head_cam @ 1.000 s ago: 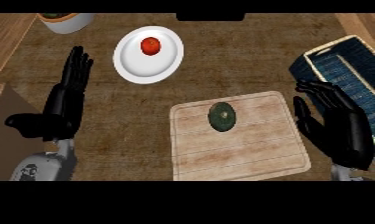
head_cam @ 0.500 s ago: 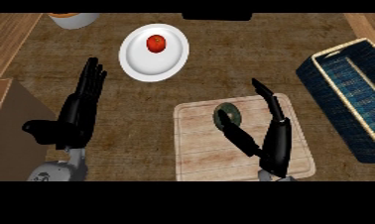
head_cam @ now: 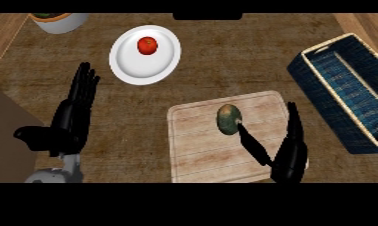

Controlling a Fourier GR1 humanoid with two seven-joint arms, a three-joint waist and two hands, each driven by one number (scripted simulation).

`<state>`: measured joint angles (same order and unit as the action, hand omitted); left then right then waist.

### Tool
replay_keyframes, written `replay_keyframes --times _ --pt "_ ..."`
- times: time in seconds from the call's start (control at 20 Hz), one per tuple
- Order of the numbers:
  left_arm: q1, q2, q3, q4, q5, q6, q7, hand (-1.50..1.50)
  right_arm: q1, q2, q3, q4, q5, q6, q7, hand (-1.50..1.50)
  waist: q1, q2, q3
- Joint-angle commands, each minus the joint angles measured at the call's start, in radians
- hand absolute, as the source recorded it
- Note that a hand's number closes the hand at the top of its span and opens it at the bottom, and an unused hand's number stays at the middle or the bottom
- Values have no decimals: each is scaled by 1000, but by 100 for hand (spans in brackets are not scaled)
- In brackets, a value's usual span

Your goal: Pick the squash from the cutting board and place it in the basket

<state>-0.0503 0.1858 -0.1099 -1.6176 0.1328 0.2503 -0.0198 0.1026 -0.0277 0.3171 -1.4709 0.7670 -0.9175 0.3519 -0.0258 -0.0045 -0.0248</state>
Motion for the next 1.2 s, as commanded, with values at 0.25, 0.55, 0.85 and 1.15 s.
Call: replay_keyframes --times 0.25,0.55,0.85,1.15 --pt "4 6 -3 -13 1 -9 4 0 46 26 55 -41 233 309 348 -150 24 2 2" --pt "20 -3 -22 -14 1 -16 10 0 -86 27 144 -199 346 571 700 -150 40 -4 11" --pt "3 2 -16 -14 2 -19 26 0 -229 27 194 -323 441 879 1036 -150 34 -5 17" --pt "24 -17 -26 -50 -4 -5 12 0 -267 27 206 -372 427 986 1134 -150 35 -4 21"
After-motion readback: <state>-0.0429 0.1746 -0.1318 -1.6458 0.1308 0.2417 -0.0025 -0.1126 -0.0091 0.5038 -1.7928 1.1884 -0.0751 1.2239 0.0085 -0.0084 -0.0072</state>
